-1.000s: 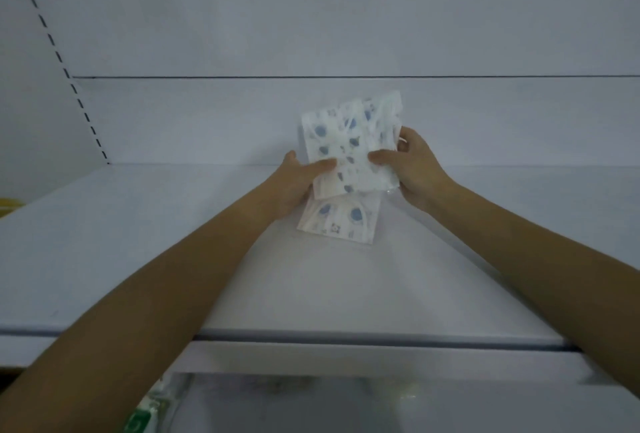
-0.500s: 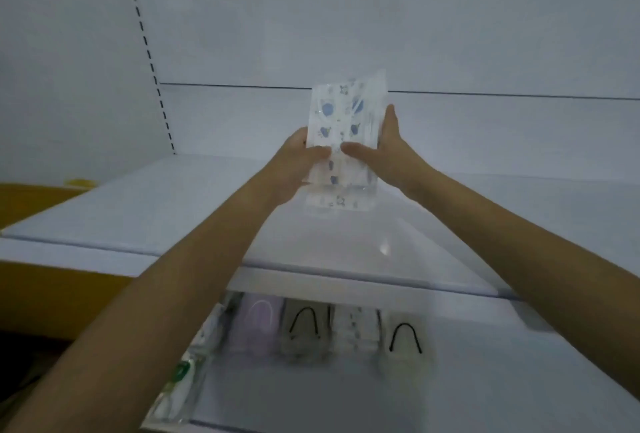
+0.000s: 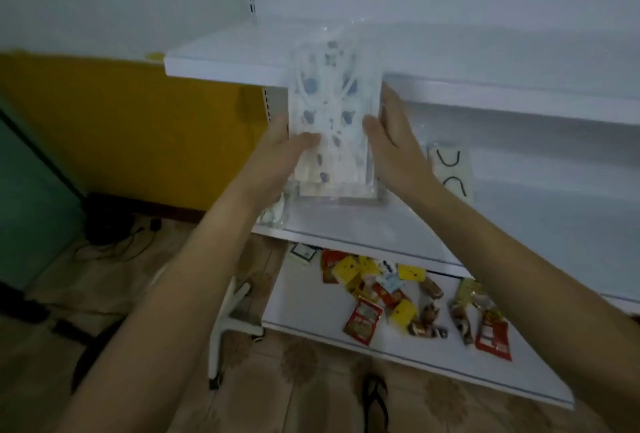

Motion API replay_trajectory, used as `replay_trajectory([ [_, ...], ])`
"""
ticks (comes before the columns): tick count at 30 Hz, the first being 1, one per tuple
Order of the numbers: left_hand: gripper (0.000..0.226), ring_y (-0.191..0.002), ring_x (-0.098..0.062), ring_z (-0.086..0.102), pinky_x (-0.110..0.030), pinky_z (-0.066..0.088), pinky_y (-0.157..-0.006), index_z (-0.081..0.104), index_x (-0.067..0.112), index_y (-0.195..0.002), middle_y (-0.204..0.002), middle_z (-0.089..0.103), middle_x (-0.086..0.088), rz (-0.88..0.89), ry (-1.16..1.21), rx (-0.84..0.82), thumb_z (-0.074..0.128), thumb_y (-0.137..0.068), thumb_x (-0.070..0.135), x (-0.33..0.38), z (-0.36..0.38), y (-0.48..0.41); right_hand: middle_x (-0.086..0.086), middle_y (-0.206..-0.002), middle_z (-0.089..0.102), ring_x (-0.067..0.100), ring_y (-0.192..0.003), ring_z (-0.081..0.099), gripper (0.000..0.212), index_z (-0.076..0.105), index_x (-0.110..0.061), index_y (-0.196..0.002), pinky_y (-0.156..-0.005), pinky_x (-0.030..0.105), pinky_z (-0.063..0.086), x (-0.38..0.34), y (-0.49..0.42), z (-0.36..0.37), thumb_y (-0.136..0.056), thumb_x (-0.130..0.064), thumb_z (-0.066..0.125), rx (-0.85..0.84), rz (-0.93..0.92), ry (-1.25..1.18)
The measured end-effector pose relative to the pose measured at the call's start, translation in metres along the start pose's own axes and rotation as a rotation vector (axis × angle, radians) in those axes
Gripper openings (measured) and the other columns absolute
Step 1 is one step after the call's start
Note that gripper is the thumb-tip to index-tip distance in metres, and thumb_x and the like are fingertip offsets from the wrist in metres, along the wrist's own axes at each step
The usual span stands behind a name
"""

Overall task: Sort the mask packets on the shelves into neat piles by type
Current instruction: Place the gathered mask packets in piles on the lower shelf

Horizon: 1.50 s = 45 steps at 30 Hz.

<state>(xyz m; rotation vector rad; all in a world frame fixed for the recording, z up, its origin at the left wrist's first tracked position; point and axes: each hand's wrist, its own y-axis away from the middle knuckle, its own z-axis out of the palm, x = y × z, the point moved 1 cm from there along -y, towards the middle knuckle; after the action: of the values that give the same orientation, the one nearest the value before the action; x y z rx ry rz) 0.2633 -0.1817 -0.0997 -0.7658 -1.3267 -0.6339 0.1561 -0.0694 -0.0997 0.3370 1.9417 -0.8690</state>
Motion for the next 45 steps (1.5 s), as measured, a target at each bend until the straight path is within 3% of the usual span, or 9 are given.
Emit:
replay_trajectory([
  [4, 0.030, -0.080, -0.007, 0.063, -0.018, 0.055, -0.063, 0.053, 0.013, -0.110, -0.098, 0.063, 0.003, -0.226, -0.074, 0.086, 0.055, -0.087, -0.005, -0.071, -0.005, 0.036, -0.033, -0.134, 0.013, -0.006, -0.114, 0.034, 0.057, 0.005, -0.015, -0.148, -0.089, 0.009, 0.036, 0.044, 0.070, 0.025, -0.100, -0.004, 0.032, -0.141, 0.215, -0.004],
  [7, 0.026, -0.073, -0.008, 0.061, -0.014, 0.052, -0.057, 0.055, 0.007, -0.106, -0.100, 0.064, -0.005, -0.335, -0.104, 0.076, 0.052, -0.086, -0.009, -0.118, 0.013, 0.038, -0.016, -0.144, 0.032, 0.007, -0.125, 0.042, 0.062, 0.020, -0.025, -0.148, -0.099, 0.023, 0.044, 0.096, 0.105, 0.023, -0.095, -0.009, 0.047, -0.142, 0.386, 0.029],
  [11, 0.026, -0.088, -0.022, 0.060, -0.027, 0.051, -0.075, 0.057, 0.003, -0.113, -0.119, 0.060, -0.020, -0.483, -0.129, -0.063, 0.049, -0.090, -0.003, -0.163, 0.055, 0.014, 0.002, -0.131, 0.051, 0.020, -0.121, 0.049, 0.052, 0.040, -0.016, -0.138, -0.093, 0.030, 0.044, 0.146, 0.112, -0.010, -0.090, 0.004, 0.042, 0.041, 0.609, -0.001],
  [16, 0.033, -0.110, -0.028, 0.056, -0.034, 0.047, -0.086, 0.053, 0.005, -0.123, -0.118, 0.057, -0.008, -0.602, -0.262, -0.140, 0.038, -0.094, 0.003, -0.196, 0.117, -0.057, 0.010, -0.117, 0.053, 0.025, -0.097, 0.056, 0.040, 0.038, -0.007, -0.130, -0.076, 0.035, 0.049, 0.206, 0.071, -0.066, -0.091, -0.002, 0.047, 0.199, 0.791, -0.013],
  [20, 0.042, -0.115, -0.031, 0.052, -0.035, 0.047, -0.094, 0.047, 0.003, -0.130, -0.125, 0.054, -0.011, -0.476, -0.432, -0.037, 0.035, -0.090, -0.004, -0.219, 0.154, -0.140, 0.013, -0.099, 0.055, 0.025, -0.078, 0.056, 0.009, 0.051, -0.005, -0.098, -0.066, 0.034, 0.043, 0.258, 0.007, -0.105, -0.090, -0.001, 0.048, 0.161, 0.782, -0.025],
  [29, 0.038, -0.122, -0.034, 0.046, -0.037, 0.040, -0.097, 0.040, -0.006, -0.131, -0.134, 0.046, -0.021, -0.351, -0.796, 0.065, 0.039, -0.093, -0.002, -0.266, 0.179, -0.260, 0.007, -0.142, 0.042, 0.027, -0.130, 0.042, 0.067, 0.028, -0.007, -0.145, -0.109, 0.041, 0.036, 0.357, -0.068, -0.130, -0.085, -0.010, 0.057, -0.138, 0.773, -0.109],
  [35, 0.040, -0.126, -0.031, 0.042, -0.028, 0.032, -0.101, 0.035, -0.003, -0.137, -0.139, 0.043, -0.019, -0.315, -0.972, 0.092, 0.034, -0.097, 0.002, -0.276, 0.183, -0.261, 0.005, -0.157, 0.012, 0.019, -0.143, 0.016, 0.061, 0.015, -0.011, -0.149, -0.113, 0.028, 0.016, 0.359, -0.070, -0.130, -0.096, -0.012, 0.046, -0.224, 0.692, 0.124],
  [41, 0.040, -0.121, -0.031, 0.045, -0.023, 0.032, -0.094, 0.041, -0.004, -0.133, -0.135, 0.046, -0.020, -0.198, -0.970, 0.094, 0.039, -0.093, -0.001, -0.251, 0.184, -0.235, 0.004, -0.154, 0.020, 0.018, -0.141, 0.021, 0.053, 0.025, -0.010, -0.145, -0.097, 0.006, 0.014, 0.326, -0.051, -0.150, -0.096, -0.006, 0.044, -0.165, 0.540, 0.234],
  [45, 0.038, -0.117, -0.027, 0.052, -0.013, 0.032, -0.090, 0.049, -0.001, -0.129, -0.130, 0.052, -0.017, 0.064, -0.806, 0.044, 0.043, -0.092, -0.002, -0.245, 0.195, -0.197, 0.003, -0.144, 0.040, 0.017, -0.132, 0.037, 0.045, 0.040, -0.013, -0.139, -0.105, 0.017, 0.026, 0.321, -0.022, -0.176, -0.095, -0.006, 0.045, 0.010, 0.500, 0.282],
])
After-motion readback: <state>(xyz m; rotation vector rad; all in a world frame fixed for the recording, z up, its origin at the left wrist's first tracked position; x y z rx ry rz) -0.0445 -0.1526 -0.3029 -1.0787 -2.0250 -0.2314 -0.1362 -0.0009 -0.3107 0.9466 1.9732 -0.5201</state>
